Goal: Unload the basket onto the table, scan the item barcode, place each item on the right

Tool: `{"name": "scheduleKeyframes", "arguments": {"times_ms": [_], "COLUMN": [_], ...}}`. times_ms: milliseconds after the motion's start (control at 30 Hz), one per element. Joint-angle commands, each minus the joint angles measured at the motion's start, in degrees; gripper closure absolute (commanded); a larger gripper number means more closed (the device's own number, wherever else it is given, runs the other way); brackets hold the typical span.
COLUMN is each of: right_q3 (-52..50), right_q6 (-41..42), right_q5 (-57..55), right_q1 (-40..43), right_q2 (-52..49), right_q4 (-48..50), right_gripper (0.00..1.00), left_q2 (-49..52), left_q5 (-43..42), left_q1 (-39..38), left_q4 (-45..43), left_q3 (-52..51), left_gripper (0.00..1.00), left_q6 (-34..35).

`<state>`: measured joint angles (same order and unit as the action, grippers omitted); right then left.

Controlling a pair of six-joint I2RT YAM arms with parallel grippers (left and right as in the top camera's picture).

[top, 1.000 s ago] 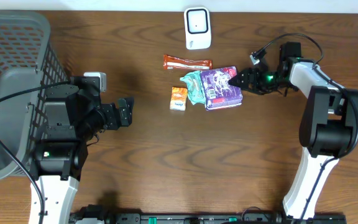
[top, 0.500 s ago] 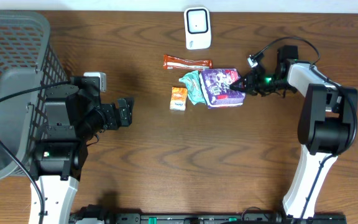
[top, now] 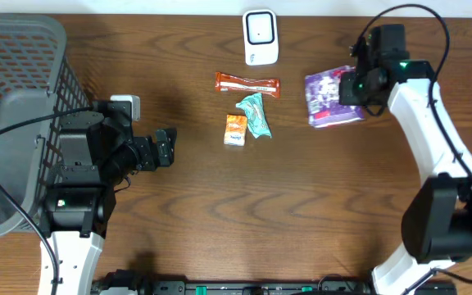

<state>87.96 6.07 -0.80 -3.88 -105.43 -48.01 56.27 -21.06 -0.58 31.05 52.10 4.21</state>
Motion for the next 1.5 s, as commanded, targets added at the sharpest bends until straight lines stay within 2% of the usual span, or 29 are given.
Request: {"name": "scheduleKeyframes", "arguments": {"times_ms": [0, 100, 467, 633, 700, 733, 933, 1100, 1267, 1367, 1467], "right_q3": [0.3, 0.2, 0.0, 0.0, 0.1, 0.2, 2.4, 6.7, 10.6, 11.1, 11.1], "right_q6": [4.6, 6.0, 7.2, 7.2, 7.2, 7.2, 7.1, 6.5, 6.4, 3.5, 1.3], "right_q5": [-30.6, -39.4, -39.9, -32.7, -29.7, -28.8, -26.0, -26.1, -24.3, -18.7, -8.0], "right_q1": [-3.0, -4.3, -9.9, -15.1, -17.4, -18.4, -22.6, -22.6, -18.5, -13.9, -8.3], "right_q2": [-0.5, -2.1, -10.6, -11.8, -11.8, -11.7, -11.2, -11.1, -11.1, -11.1, -11.1], "right_q4": [-1.4, -2.4, -0.6, 0.7, 2.3, 3.0, 4.9, 2.1, -2.0, -2.6, -3.2], "right_gripper": [0.99, 0.99, 0.98, 0.78, 0.58, 0.52, 0.23, 0.18, 0.12, 0.09, 0.05], "left_q2": [0.2, 0.2, 0.2, 0.2, 0.2, 0.2, 0.2, 0.2, 0.2, 0.2, 0.2], "left_q5": [-0.3, -0.3, -0.3, -0.3, -0.3, -0.3, -0.3, -0.3, -0.3, -0.3, -0.3], "left_q1": [0.2, 0.2, 0.2, 0.2, 0.2, 0.2, 0.2, 0.2, 0.2, 0.2, 0.2], "left_q4": [-0.1, -0.1, -0.1, -0.1, -0.1, -0.1, -0.1, -0.1, -0.1, -0.1, -0.1], "left_q3": [-0.3, -0.3, -0.3, -0.3, -0.3, -0.3, -0.3, -0.3, -0.3, -0.3, -0.3], "left_gripper": [0.03, 0.03, 0.03, 0.03, 0.03, 0.03, 0.03, 0.03, 0.03, 0.03, 0.03], "left_q6": [-0.8, -0.8, -0.8, -0.8, -0.8, -0.8, -0.8, -0.8, -0.8, -0.8, -0.8]}}
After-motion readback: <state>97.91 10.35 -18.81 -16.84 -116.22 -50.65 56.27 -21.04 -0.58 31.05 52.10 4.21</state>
